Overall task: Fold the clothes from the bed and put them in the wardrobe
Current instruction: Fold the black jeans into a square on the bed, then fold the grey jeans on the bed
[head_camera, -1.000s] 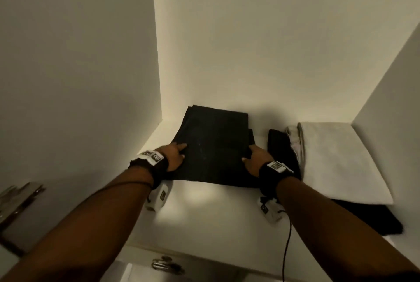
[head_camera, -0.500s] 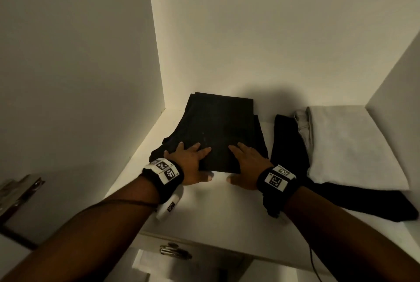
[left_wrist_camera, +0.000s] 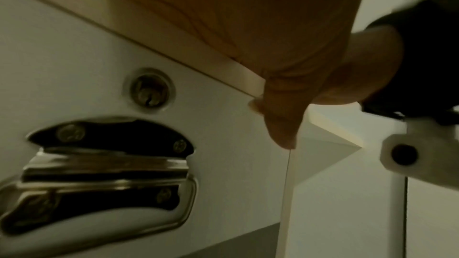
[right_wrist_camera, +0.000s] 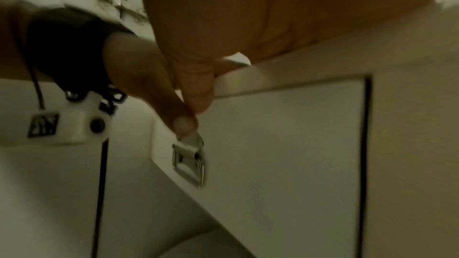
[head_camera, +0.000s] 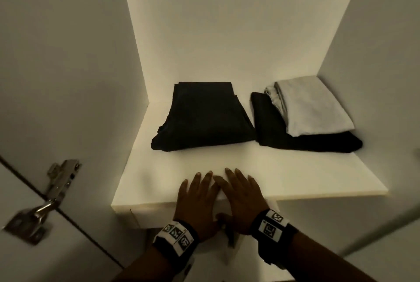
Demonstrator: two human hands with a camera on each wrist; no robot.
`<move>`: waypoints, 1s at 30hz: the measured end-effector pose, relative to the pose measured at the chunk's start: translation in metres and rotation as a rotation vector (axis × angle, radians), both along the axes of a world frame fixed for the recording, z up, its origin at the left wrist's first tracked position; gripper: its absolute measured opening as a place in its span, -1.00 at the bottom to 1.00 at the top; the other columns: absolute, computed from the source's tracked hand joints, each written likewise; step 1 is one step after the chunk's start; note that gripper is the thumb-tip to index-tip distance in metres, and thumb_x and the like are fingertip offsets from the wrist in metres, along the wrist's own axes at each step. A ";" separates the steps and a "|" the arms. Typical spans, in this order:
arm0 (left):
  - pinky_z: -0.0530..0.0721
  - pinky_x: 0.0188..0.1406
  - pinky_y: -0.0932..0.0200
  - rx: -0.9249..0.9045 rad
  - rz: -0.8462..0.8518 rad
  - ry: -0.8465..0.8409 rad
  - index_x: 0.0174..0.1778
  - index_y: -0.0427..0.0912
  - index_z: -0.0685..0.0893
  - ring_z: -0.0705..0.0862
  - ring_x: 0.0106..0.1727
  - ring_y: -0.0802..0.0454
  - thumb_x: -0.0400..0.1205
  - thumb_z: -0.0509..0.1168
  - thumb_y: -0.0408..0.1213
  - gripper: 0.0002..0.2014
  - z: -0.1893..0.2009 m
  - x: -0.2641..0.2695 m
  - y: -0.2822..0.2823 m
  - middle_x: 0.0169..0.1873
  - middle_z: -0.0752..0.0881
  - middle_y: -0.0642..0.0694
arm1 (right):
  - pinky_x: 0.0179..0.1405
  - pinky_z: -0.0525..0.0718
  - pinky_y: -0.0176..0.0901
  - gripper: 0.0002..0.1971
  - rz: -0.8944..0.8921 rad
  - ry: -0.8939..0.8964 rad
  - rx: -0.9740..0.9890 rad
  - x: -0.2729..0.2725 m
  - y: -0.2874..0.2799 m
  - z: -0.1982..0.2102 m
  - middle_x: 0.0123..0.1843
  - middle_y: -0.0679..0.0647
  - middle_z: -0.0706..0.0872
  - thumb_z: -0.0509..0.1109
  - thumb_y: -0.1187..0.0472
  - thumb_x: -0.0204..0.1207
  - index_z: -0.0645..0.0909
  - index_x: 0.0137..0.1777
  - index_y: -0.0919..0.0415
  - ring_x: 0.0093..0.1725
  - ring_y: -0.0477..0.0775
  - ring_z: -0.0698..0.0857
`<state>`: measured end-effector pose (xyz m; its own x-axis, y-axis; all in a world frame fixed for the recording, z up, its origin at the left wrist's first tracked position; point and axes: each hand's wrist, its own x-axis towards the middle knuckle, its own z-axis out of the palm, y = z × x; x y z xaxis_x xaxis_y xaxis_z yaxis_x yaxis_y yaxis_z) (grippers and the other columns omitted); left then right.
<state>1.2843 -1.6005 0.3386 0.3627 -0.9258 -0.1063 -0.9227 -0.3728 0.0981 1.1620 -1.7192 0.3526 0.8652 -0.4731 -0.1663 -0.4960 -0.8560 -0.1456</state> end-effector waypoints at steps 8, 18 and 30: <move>-0.21 0.71 -0.23 -0.095 -0.033 -0.035 0.78 0.19 -0.19 -0.18 0.80 -0.17 0.48 0.30 0.43 0.08 -0.010 -0.003 0.014 0.79 -0.21 -0.05 | 0.73 -0.17 0.24 0.05 -0.234 -0.132 -0.049 -0.019 0.058 -0.017 0.83 0.08 -0.16 0.45 -0.11 0.55 -0.27 0.78 -0.12 0.80 0.21 -0.16; 0.14 0.72 -0.30 -0.058 -0.021 0.269 0.69 0.26 0.29 -0.05 0.79 -0.15 0.54 0.19 0.40 -0.23 -0.024 -0.060 0.064 0.80 -0.01 -0.02 | 0.49 0.50 -0.13 -0.45 -0.373 -0.316 0.218 -0.107 0.126 0.006 0.54 0.06 0.60 0.47 0.03 0.59 0.52 0.59 0.02 0.49 0.12 0.58; 0.61 0.44 0.04 0.268 -0.314 0.795 0.47 -0.02 0.63 0.71 0.27 0.12 0.19 0.44 0.42 -0.05 -0.076 -0.241 0.211 0.23 0.75 -0.01 | 0.16 0.78 0.16 -0.81 -1.003 -0.831 0.600 -0.321 0.271 -0.071 -0.31 -0.14 0.69 0.62 -0.08 0.31 0.77 -0.13 -0.08 -0.19 0.03 0.74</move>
